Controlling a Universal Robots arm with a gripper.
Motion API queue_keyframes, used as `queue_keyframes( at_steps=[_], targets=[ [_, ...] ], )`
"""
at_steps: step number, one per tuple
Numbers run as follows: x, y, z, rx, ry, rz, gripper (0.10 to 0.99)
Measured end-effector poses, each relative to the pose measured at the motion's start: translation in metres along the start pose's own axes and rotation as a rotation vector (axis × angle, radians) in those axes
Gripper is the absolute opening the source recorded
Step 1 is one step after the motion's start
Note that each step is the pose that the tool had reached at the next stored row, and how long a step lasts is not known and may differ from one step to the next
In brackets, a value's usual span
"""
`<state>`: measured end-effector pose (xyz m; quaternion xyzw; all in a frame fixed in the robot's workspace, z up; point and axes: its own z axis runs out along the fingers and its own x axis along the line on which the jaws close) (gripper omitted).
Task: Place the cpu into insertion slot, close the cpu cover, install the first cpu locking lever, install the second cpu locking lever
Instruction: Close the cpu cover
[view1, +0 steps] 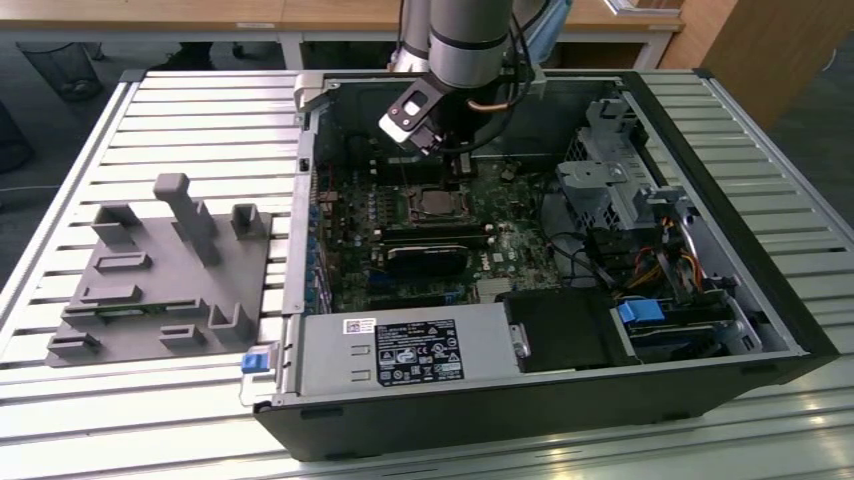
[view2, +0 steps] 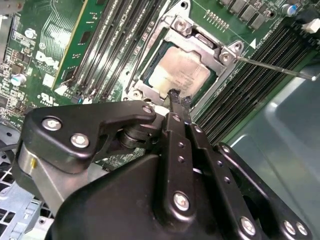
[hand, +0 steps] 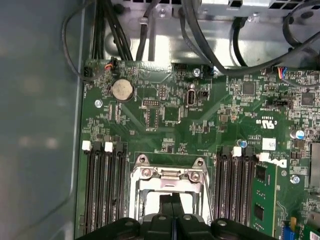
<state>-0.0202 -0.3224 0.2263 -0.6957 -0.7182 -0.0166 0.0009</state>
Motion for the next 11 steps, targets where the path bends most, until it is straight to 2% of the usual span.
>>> queue_keyframes(
  at_steps=[11],
  targets=[
    [0.0002,-0.0062,-0.0001,0.0,0.0001,0.0,0.106]
  ],
)
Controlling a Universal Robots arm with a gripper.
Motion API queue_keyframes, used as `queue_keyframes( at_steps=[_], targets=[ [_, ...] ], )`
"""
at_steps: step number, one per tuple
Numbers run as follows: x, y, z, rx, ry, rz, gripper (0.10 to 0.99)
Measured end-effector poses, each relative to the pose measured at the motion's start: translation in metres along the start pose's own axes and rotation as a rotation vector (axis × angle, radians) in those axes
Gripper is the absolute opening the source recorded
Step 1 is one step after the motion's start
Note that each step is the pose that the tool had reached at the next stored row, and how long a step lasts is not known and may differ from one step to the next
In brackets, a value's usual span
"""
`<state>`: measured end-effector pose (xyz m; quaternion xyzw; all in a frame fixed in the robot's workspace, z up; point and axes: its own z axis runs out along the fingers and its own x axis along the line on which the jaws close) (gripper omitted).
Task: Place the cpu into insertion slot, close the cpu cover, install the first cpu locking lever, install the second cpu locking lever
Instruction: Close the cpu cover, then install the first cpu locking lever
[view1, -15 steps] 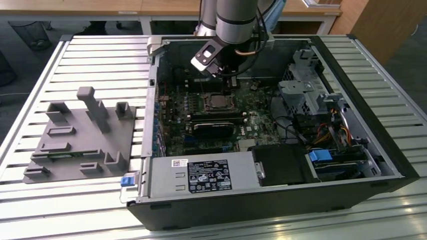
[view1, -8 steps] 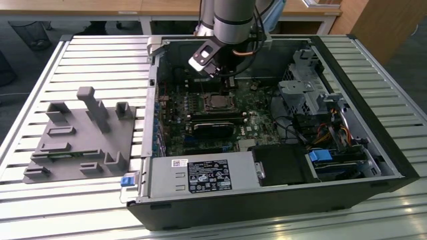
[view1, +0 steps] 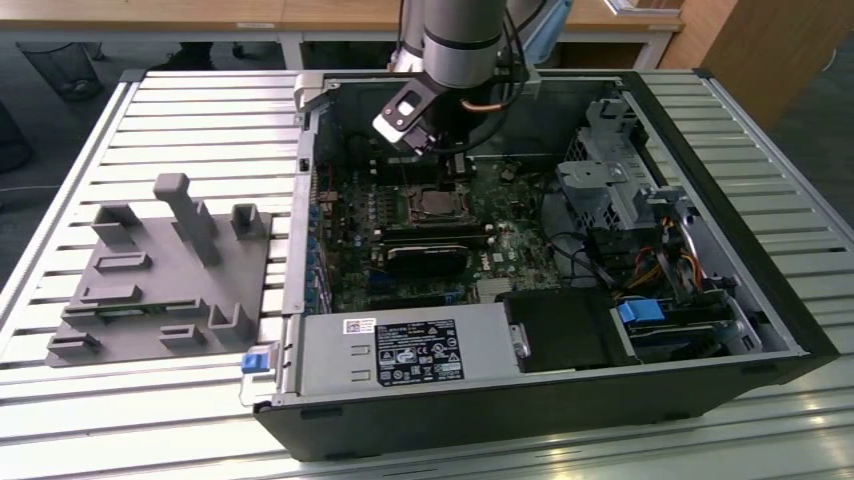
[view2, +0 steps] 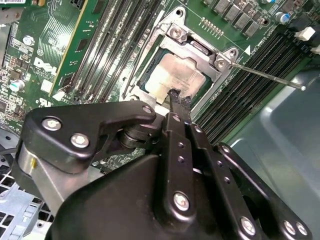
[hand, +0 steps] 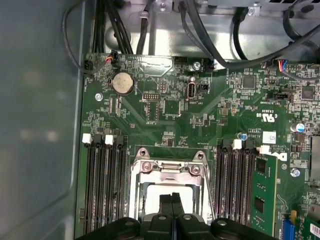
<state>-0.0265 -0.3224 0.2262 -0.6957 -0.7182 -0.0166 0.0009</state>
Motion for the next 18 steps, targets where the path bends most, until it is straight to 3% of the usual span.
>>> queue_keyframes(
  at_steps=[11,18],
  targets=[
    [0.0001,-0.003,-0.0001,0.0,0.0001,0.0,0.106],
    [0.0003,-0.0029,-0.007,0.0,-0.0004,0.0,0.106]
  ],
)
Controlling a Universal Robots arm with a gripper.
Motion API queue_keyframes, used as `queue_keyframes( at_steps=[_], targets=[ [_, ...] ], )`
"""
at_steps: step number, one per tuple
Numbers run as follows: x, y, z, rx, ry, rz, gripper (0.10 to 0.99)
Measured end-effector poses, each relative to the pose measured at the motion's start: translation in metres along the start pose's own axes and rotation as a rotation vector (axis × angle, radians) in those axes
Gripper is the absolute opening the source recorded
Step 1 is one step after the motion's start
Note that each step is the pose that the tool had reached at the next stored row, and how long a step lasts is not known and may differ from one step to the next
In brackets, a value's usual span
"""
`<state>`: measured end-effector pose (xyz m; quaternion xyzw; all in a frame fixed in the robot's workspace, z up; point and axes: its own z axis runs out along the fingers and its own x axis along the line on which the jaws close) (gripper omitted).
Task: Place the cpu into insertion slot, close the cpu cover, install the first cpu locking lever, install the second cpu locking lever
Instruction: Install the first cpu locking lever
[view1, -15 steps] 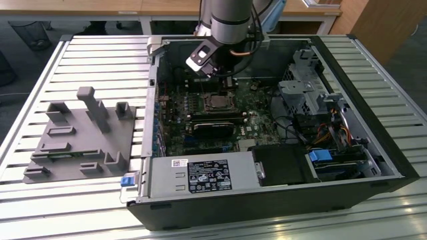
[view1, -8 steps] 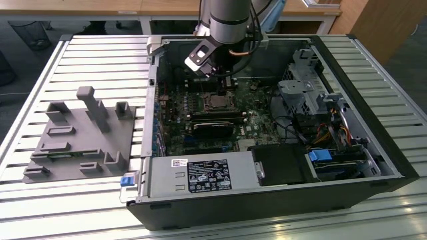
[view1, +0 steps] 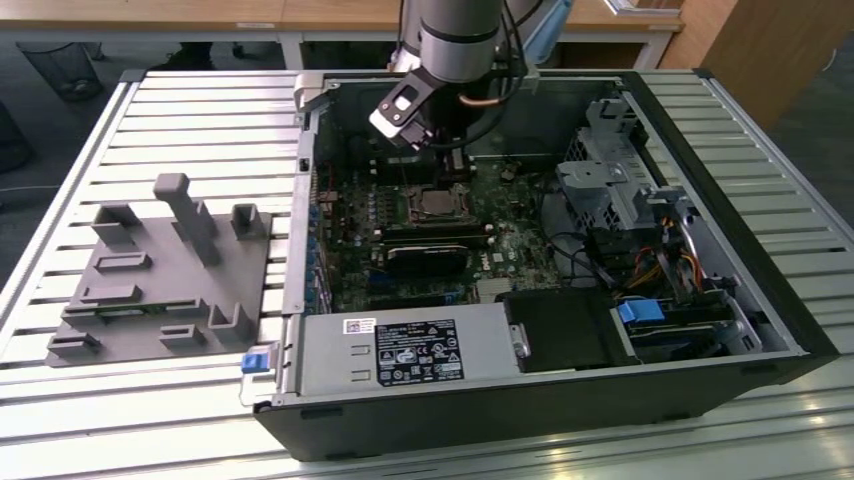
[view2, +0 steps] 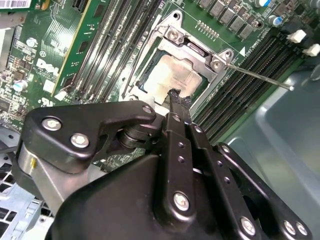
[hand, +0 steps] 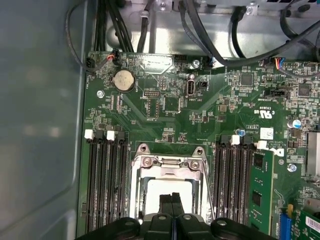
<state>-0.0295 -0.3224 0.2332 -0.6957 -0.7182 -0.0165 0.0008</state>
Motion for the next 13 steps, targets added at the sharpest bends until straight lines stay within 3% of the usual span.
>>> queue_keyframes(
  at_steps=[3,9,13],
  targets=[
    [0.0004,0.0001,-0.0074,0.0,-0.002,0.0,0.106],
    [0.0009,0.0006,-0.03,0.0,-0.0023,0.0,0.106],
    [0.001,0.0006,-0.0318,0.001,-0.0012,-0.041,0.106]
  ],
)
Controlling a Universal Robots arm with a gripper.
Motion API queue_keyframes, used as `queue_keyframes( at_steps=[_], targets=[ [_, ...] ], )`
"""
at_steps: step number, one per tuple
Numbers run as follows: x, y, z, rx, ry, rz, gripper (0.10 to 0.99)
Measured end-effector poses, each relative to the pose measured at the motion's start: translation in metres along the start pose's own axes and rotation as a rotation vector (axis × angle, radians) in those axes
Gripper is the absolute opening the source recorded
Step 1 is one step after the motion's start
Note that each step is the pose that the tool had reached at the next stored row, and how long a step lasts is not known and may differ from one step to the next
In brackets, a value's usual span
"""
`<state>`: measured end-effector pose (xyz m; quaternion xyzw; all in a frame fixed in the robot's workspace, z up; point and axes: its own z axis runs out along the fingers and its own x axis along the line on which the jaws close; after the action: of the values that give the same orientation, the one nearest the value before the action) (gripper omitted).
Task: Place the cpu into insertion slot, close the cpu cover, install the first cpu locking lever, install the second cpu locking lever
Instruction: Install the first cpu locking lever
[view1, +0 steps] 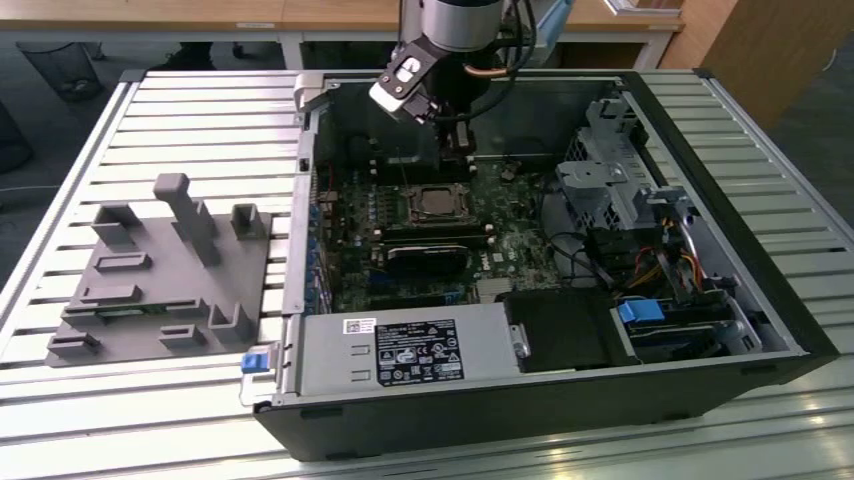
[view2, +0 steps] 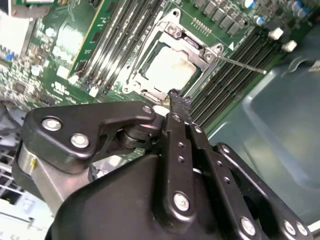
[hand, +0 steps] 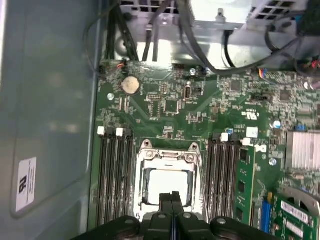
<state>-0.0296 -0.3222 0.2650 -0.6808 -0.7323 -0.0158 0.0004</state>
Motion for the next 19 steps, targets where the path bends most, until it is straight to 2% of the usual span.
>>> queue_keyframes(
  at_steps=[19],
  targets=[
    [-0.0001,0.0,0.0006,0.008,0.0081,-0.364,0.106]
  ],
)
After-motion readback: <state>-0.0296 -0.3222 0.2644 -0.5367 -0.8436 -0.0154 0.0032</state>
